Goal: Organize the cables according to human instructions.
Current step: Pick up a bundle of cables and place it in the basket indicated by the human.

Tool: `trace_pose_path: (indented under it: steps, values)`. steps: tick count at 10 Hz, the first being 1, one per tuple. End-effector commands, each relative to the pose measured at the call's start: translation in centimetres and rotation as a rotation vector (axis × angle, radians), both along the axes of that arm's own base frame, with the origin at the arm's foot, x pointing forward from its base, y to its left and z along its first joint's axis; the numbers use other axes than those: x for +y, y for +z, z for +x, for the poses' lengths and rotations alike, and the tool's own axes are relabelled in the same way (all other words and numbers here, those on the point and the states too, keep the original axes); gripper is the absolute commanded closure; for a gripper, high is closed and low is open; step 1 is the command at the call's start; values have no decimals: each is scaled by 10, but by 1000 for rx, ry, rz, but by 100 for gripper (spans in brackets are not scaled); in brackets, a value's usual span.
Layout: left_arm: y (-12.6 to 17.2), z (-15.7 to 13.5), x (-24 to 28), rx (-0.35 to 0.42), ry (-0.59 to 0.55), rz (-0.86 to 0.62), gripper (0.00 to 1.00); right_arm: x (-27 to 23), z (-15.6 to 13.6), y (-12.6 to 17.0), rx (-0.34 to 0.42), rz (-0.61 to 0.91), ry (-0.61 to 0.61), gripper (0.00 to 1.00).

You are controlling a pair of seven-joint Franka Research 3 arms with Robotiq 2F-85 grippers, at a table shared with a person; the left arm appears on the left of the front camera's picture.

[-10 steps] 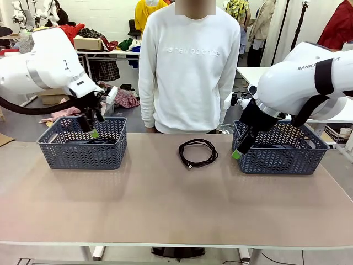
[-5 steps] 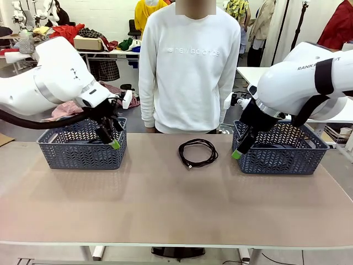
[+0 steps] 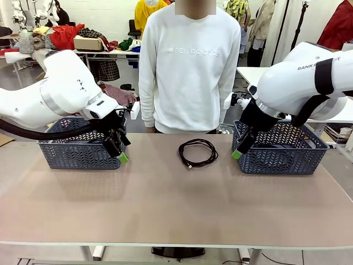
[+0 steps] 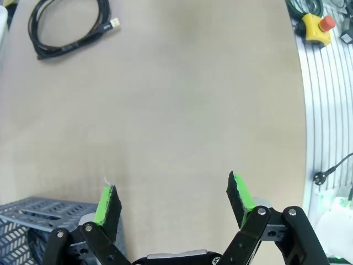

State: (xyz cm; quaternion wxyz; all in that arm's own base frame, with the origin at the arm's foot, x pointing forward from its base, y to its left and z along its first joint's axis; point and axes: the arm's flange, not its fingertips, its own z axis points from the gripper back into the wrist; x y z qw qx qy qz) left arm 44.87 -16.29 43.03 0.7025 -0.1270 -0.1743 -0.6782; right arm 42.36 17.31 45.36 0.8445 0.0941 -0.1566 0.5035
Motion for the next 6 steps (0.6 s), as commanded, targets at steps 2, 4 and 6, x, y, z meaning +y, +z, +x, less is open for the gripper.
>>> trace_pose_path:
  steps: [2, 4, 6]
  values:
    - [1, -12, -4, 47, 67, 23, 0, 1, -1, 0, 0, 2, -7, 0]
    - [-1, -6, -4, 26, 37, 8, 0, 1, -1, 0, 0, 2, -7, 0]
    - [-1, -6, -4, 26, 37, 8, 0, 1, -1, 0, 0, 2, -7, 0]
